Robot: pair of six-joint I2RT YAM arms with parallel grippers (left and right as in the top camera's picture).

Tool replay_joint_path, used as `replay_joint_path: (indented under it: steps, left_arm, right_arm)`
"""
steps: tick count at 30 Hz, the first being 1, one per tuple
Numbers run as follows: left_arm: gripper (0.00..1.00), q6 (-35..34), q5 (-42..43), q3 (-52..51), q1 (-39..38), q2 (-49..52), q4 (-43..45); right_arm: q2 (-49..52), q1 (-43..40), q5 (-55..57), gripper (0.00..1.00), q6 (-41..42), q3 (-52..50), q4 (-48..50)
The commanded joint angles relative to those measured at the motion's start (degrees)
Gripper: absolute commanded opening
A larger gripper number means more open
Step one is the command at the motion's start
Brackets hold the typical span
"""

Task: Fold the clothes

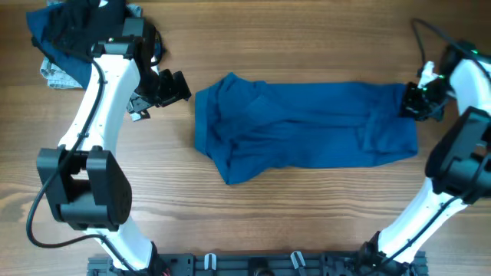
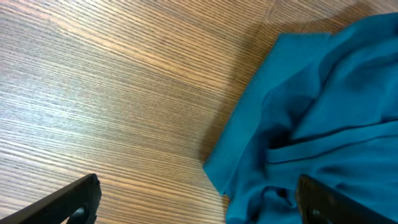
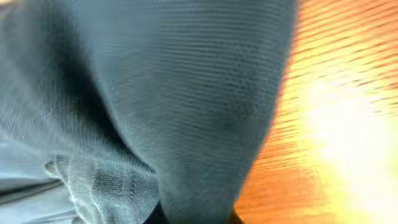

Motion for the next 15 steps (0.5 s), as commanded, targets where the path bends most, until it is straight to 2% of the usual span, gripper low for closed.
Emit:
replay_joint_path:
  steps: [1, 6, 8, 11, 15]
  left_arm:
    - [1.0, 0.3, 0.7, -0.2, 0.5, -0.7, 0.1]
    - [1.0, 0.3, 0.7, -0.2, 0.5, -0.7, 0.0]
    - [1.0, 0.3, 0.7, -0.2, 0.5, -0.7, 0.0]
    - [1.0, 0.3, 0.7, -0.2, 0.5, -0.7, 0.0]
    - [1.0, 0.3, 0.7, -0.2, 0.5, -0.7, 0.0]
  right_arm:
    - [-1.9, 6.9, 11.3, 0.04, 4.3, 0.7, -1.6]
    - [-1.9, 15.9, 12.3, 0.04, 6.9, 0.7, -2.0]
    - [-1.9, 18.5, 16.0, 0.05, 9.3, 0.7, -2.8]
    - [-2.0, 19.7, 23.0, 0.04, 12.6, 0.7, -5.0]
    - [-2.4, 18.4, 27.5, 0.04, 12.8, 0.7, -6.4]
